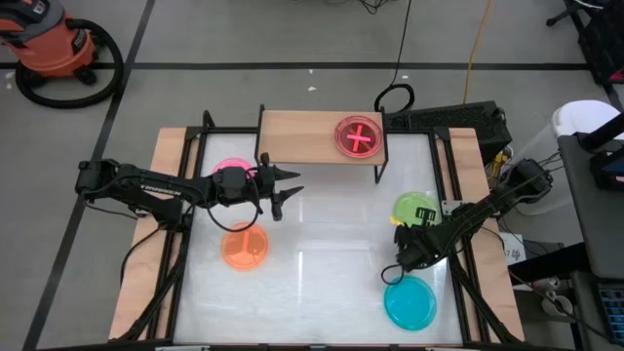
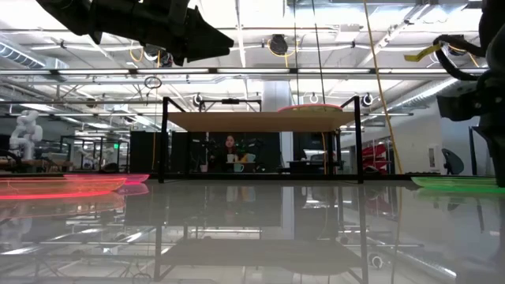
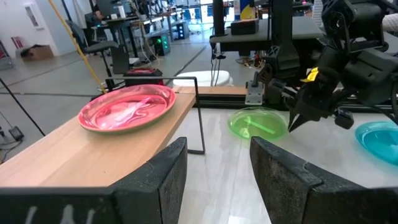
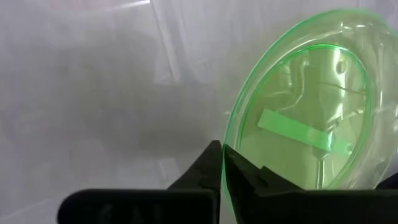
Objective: Place and stack plates onto a shelf
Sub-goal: Put the green plate on the shelf
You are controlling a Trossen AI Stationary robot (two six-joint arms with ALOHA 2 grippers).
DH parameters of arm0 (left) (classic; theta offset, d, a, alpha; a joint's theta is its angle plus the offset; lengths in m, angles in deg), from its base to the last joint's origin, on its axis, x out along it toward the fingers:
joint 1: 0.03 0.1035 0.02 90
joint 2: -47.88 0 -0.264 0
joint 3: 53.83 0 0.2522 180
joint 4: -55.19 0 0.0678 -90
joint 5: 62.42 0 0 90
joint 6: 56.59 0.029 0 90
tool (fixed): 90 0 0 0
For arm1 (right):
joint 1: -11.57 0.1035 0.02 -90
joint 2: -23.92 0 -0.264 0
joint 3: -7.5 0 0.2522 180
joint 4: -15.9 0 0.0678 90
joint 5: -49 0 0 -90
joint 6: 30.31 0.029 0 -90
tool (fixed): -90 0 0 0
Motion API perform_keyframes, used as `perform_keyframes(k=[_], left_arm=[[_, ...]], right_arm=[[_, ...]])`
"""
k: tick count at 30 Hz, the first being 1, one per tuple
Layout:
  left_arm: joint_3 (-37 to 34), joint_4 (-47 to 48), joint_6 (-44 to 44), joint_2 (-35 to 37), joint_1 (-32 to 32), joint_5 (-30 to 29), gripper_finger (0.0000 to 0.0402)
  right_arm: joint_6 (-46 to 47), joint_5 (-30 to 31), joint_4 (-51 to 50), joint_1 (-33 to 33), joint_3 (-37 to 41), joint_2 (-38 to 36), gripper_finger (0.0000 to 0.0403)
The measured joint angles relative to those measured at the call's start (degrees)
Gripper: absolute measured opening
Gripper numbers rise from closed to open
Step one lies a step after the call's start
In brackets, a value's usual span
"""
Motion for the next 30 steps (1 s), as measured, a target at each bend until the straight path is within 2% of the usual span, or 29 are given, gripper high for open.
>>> perform_keyframes(k=[13, 19, 24, 30], left_arm=[[0.0, 0.5, -0.1, 0.0, 0.0, 0.0, 0.0181], [0.0, 1.3, -0.5, 0.0, 0.0, 0.0, 0.0181], [0.0, 1.3, -0.5, 0.0, 0.0, 0.0, 0.0181], [0.0, 1.3, -0.5, 0.0, 0.0, 0.0, 0.0181]], right_arm=[[-3.5, 0.2, -6.1, 0.1, -11.2, 0.0, 0.0], [-4.9, 1.5, -4.0, 0.1, -11.3, 0.0, 0.0004], [-6.3, -0.2, -2.2, 0.1, -9.0, 0.0, 0.0041], [-5.8, -0.2, -0.9, 0.1, -5.6, 0.0, 0.0118]])
